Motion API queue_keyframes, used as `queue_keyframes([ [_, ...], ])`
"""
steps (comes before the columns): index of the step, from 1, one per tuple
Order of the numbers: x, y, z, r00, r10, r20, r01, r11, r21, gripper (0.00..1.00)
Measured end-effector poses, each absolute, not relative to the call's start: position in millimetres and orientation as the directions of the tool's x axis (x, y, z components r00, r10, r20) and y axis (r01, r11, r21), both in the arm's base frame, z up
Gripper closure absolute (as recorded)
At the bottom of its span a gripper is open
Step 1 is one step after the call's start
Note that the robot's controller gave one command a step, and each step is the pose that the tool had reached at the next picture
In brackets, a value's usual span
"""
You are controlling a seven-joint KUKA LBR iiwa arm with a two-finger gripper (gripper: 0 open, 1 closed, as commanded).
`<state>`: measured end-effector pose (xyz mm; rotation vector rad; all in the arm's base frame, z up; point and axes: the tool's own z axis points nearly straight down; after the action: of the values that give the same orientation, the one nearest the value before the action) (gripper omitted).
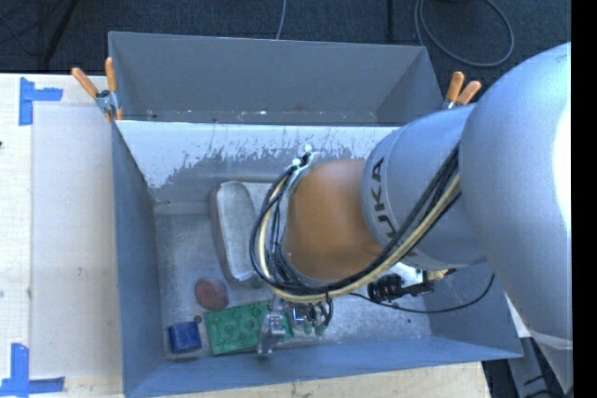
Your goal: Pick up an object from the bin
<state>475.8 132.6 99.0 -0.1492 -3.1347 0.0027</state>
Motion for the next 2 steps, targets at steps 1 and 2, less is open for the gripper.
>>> queue_keyframes([
  [1,476.0,132.2,72.0,-0.987,0.163,-0.007,0.163,0.987,0.003,0.00],
  [2,476.9,132.0,72.4,-0.986,0.166,-0.002,0.166,0.986,0.002,0.00],
])
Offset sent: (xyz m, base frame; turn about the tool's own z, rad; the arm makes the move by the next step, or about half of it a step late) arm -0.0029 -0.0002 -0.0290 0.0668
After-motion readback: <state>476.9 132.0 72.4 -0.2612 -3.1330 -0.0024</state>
